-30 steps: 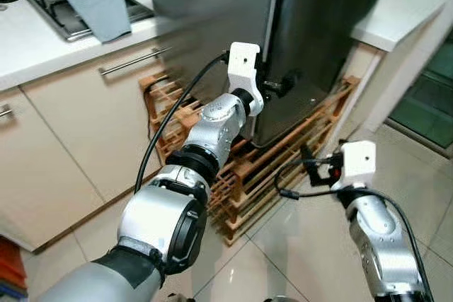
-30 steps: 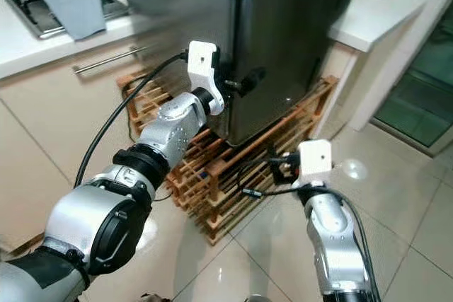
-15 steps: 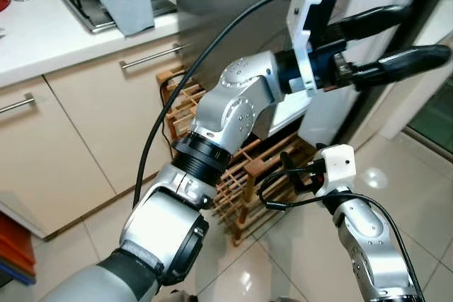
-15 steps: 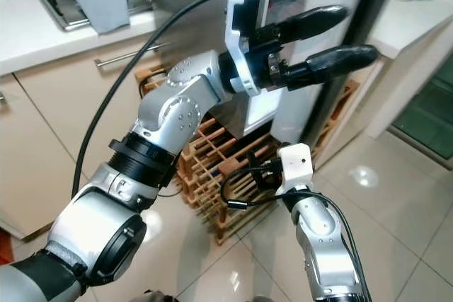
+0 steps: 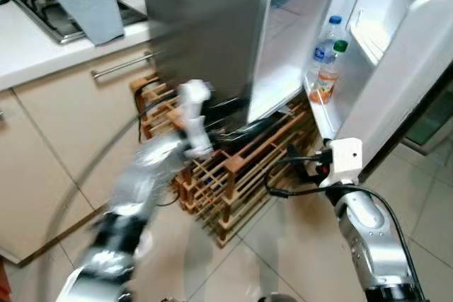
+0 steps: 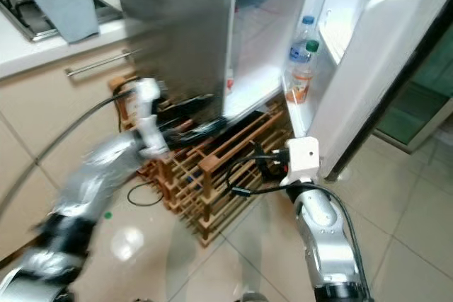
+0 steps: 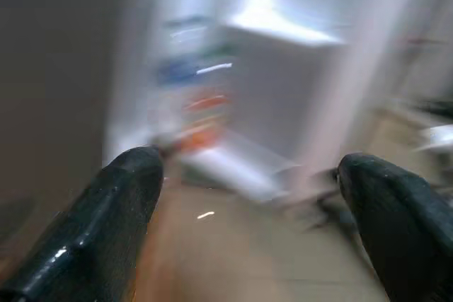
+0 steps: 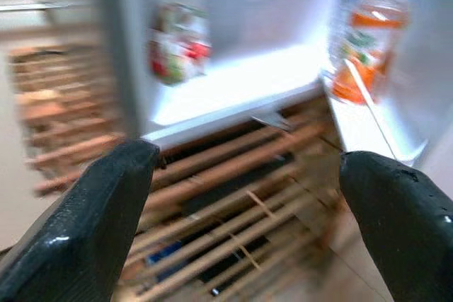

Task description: Restocking fridge

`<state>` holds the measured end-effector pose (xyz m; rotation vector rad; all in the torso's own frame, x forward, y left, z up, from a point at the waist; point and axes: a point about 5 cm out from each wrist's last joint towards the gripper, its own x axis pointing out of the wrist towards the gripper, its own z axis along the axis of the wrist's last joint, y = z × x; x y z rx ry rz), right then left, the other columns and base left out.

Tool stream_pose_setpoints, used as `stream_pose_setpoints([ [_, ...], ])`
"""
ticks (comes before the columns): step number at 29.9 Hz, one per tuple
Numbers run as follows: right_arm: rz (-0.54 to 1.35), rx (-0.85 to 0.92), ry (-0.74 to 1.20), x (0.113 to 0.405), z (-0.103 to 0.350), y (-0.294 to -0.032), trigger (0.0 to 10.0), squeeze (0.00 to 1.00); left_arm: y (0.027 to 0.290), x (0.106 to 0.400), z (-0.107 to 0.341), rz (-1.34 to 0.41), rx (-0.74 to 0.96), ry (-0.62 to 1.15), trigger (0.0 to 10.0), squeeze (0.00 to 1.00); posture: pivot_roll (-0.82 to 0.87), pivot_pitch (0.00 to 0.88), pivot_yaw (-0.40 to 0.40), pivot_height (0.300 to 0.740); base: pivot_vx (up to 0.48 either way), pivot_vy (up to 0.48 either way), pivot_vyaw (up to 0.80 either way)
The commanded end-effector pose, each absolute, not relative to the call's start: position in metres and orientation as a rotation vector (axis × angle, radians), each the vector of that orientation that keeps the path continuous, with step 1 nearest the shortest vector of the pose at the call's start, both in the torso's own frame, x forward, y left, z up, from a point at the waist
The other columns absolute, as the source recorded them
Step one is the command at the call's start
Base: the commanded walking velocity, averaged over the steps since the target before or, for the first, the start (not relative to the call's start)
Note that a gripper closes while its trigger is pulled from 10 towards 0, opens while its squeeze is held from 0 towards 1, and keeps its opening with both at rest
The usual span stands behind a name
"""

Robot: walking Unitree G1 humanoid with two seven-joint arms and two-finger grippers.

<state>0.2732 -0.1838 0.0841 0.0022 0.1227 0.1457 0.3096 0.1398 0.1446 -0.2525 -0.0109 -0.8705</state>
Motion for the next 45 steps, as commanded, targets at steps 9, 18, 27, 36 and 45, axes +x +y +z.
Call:
stream_pose_setpoints([
  [9,0.143,0.037,0.081,0.296,0.087,-0.168,10.0,0.0,0.162,0.312,0.125,-0.173,-0.224,0.018,10.0,0.0,-0.08,0.0,-0.005,0.74,0.0,0.0,0.59],
  [18,0.244,0.086,0.09,0.307,0.081,-0.143,10.0,0.0,0.149,0.318,0.128,-0.052,0.105,0.018,10.0,0.0,-0.06,0.0,-0.014,0.74,0.0,0.0,0.56],
  [27,0.219,0.109,0.072,0.304,0.08,-0.158,10.0,0.0,0.158,0.318,0.131,0.035,0.103,0.017,10.0,0.0,-0.06,0.0,-0.017,0.74,0.0,0.16,0.49],
  [36,0.155,0.228,0.035,0.317,0.087,-0.157,10.0,0.0,0.154,0.319,0.143,-0.024,0.196,-0.031,10.0,0.0,-0.02,0.0,0.047,0.74,0.0,0.266,0.47],
  [45,0.16,0.304,0.039,0.322,0.088,-0.149,10.0,0.0,0.143,0.327,0.14,-0.096,0.225,-0.037,10.0,0.0,-0.03,0.0,0.048,0.74,0.0,0.0,0.3],
])
